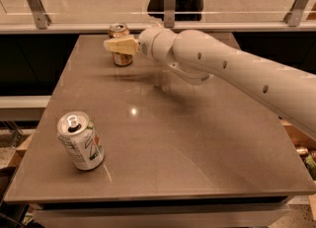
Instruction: Pick orange can
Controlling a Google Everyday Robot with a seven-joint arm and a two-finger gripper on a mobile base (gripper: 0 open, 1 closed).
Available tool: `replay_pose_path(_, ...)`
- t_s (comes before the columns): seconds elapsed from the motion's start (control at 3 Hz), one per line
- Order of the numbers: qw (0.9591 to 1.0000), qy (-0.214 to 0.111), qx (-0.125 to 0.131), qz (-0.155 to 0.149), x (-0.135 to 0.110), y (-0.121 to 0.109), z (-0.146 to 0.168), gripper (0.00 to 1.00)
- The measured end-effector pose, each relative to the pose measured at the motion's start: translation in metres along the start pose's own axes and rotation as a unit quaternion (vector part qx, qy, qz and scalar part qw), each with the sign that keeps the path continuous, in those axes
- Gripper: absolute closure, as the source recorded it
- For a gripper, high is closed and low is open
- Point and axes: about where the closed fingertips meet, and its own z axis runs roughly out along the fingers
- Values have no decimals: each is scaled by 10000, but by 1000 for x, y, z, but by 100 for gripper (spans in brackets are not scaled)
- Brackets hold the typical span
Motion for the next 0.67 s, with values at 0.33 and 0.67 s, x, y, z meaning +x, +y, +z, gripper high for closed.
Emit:
replay_pose_path(0.33, 9998, -41, -161, -113, -10, -5, 16, 0)
replay_pose_path(0.67, 9990, -47, -435, -50, -7, -4, 33, 18)
